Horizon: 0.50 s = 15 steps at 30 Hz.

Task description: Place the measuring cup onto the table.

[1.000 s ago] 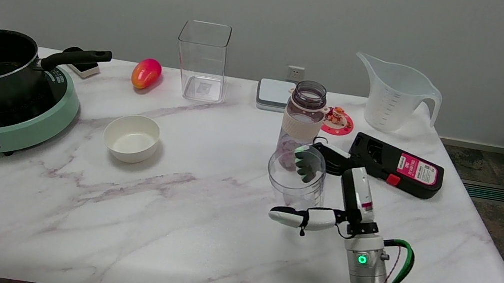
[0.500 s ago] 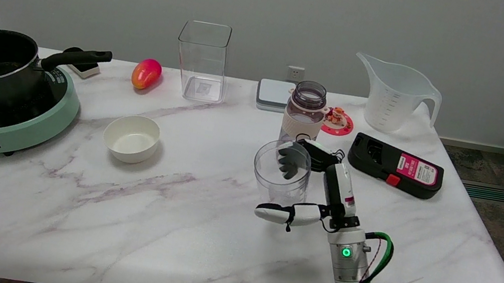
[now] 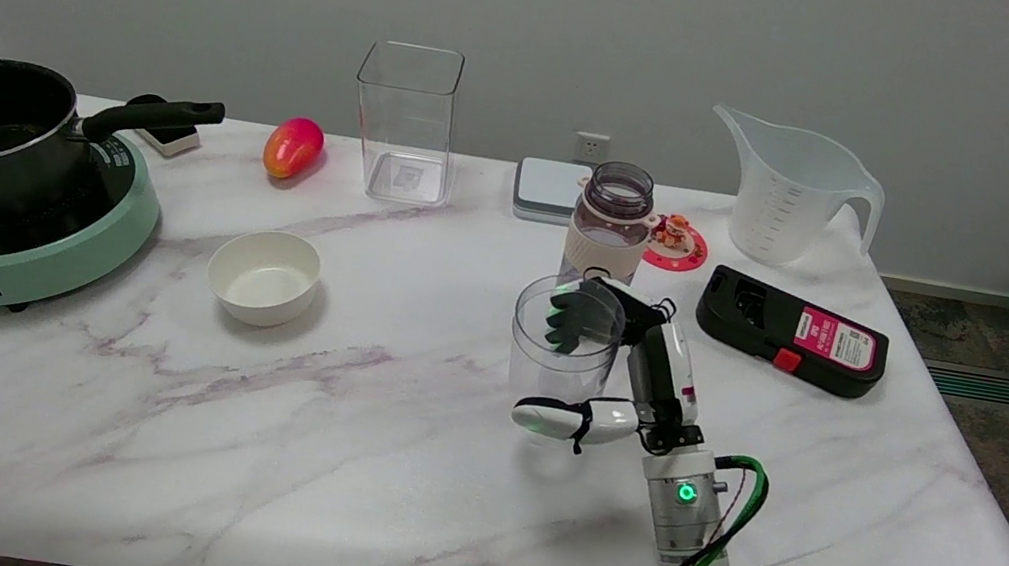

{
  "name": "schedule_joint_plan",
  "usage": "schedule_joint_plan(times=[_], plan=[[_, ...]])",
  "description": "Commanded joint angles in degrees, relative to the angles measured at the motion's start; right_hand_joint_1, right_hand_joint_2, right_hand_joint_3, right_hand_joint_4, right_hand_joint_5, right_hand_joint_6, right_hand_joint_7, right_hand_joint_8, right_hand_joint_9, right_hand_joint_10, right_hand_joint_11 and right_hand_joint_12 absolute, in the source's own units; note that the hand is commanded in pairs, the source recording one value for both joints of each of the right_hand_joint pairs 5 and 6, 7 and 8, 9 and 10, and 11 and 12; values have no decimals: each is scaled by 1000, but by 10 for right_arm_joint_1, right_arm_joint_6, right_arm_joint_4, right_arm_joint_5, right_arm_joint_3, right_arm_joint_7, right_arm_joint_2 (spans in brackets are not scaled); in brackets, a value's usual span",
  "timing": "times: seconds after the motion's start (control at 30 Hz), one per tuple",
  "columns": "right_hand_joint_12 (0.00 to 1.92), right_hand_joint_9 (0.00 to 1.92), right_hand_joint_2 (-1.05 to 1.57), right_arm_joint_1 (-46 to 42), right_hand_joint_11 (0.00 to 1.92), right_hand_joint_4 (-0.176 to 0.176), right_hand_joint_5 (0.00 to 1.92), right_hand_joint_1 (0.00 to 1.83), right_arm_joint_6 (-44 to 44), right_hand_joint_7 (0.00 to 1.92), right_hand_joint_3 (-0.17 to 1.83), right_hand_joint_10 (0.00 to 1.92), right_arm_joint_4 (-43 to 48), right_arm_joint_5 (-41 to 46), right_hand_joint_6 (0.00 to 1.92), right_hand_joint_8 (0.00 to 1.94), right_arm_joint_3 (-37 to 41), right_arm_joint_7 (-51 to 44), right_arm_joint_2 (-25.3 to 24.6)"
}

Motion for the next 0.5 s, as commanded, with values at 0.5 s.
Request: schedule_joint_plan(times=[0.5], plan=[[1877, 1920, 1571, 36, 1877, 0, 1920, 1270, 23, 1920, 206, 1920, -97, -6, 1920, 1920, 2, 67, -15]])
